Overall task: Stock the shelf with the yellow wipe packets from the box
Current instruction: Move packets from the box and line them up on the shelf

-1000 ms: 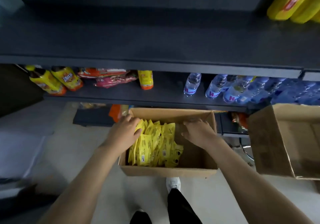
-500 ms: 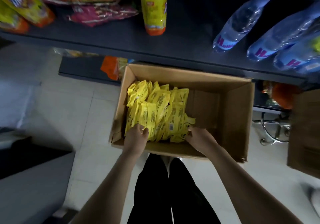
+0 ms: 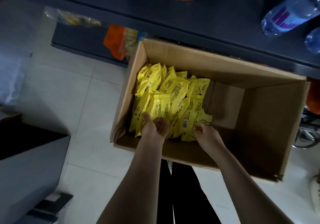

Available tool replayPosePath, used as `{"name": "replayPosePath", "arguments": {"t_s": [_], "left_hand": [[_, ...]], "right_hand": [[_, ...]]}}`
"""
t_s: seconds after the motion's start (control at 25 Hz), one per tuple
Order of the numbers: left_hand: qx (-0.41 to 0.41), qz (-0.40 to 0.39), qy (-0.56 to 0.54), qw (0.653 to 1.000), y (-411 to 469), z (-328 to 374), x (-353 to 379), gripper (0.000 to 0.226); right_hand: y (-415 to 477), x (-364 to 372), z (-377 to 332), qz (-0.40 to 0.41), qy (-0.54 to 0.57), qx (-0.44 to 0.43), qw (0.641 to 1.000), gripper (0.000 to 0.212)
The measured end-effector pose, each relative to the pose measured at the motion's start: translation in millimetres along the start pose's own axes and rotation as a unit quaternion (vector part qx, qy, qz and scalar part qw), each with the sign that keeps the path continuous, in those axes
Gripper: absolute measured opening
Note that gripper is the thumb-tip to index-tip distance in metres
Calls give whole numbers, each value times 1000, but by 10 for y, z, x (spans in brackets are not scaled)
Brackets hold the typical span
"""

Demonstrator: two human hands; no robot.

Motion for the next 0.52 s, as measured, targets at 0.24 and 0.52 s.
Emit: {"name": "replayPosePath", "arguments": {"t_s": [0.24,0.52], "left_hand": [[-14,-9,-9,1000,-5,-15,14,29],[100,-41,216,970,-454,-54,-10,16]], "right_hand": [[73,-69,-27,28,58,19,998,36],[17,-501,-132,117,187,36,975,28]]}}
Point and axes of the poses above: each hand's wrist, its own y-axis towards the middle knuckle, its own x-axis out of the palm, z = x × y, the point moved 3 cm from there along y, towards the middle knuckle, and after that the axes turned 8 degrees about -x, right-handed, at the moved point
